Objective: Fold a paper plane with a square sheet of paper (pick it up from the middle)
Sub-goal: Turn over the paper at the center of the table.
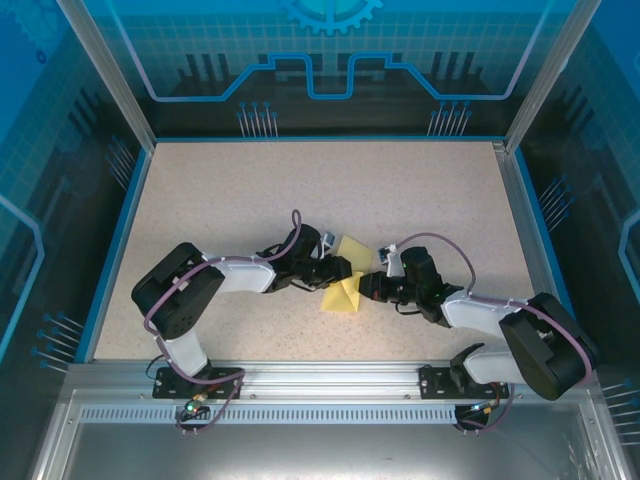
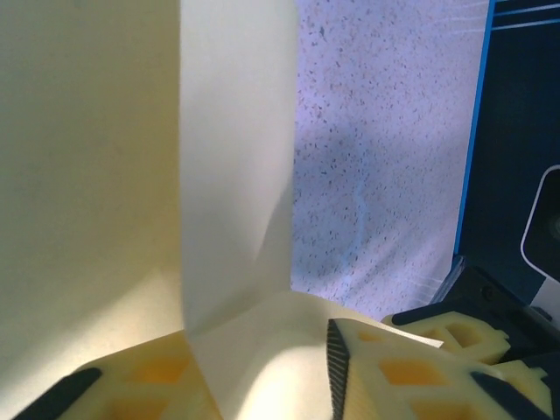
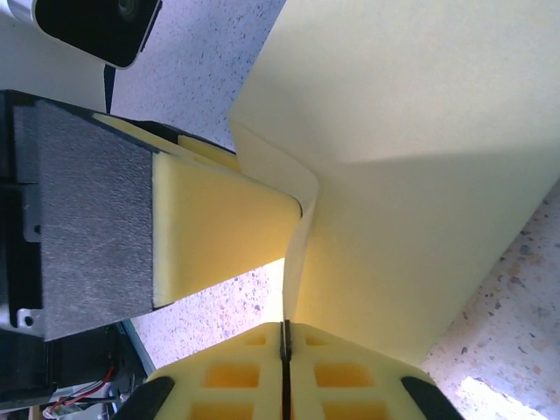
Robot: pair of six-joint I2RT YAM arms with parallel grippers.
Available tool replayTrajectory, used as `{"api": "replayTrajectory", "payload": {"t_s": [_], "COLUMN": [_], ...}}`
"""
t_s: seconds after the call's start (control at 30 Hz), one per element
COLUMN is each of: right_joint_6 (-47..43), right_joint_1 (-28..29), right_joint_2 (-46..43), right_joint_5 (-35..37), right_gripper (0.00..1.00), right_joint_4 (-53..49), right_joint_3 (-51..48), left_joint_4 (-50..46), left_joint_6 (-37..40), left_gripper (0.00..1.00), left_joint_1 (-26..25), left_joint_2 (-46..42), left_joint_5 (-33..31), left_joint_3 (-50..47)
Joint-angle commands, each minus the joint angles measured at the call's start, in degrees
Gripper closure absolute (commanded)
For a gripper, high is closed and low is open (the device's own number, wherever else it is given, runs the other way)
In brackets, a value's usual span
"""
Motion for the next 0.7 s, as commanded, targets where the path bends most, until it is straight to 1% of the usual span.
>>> {"api": "replayTrajectory", "payload": {"t_s": [0.0,0.1,0.17,0.3,0.47,0.6,0.67], "right_joint_6": [0.1,-0.1,-0.1,0.2,2.1,4.6,6.2], "right_joint_1": [-0.9,-1.1,-1.4,-1.9,-2.0,-2.0,-2.1], "right_joint_2": [-1.2,-2.4,-3.5,-5.9,-7.4,-8.6,-9.8], "right_joint_5": [-0.2,0.5,1.0,2.1,2.1,1.4,1.9], "right_gripper": [0.88,0.83,0.76,0.63,0.43,0.31,0.22], "right_joint_4": [0.1,-1.4,-2.4,-4.9,-4.6,-2.9,-2.7], "right_joint_3": [-0.6,-0.7,-0.9,-1.7,-2.8,-3.0,-3.2], "left_joint_4": [-1.0,-1.7,-2.2,-3.8,-5.9,-7.0,-7.1], "left_joint_6": [0.6,1.0,1.1,2.0,2.5,2.2,1.7], "left_gripper": [0.73,0.8,0.84,0.87,0.88,0.88,0.88], "left_joint_1": [0.4,0.3,0.3,0.3,0.6,0.8,0.9], "left_joint_2": [-1.0,-1.2,-1.5,-2.6,-4.2,-5.6,-6.2], "left_joint_5": [0.7,0.8,0.6,0.3,0.5,1.1,1.5], "left_joint_3": [0.2,0.5,0.7,1.5,3.2,4.7,5.1]}}
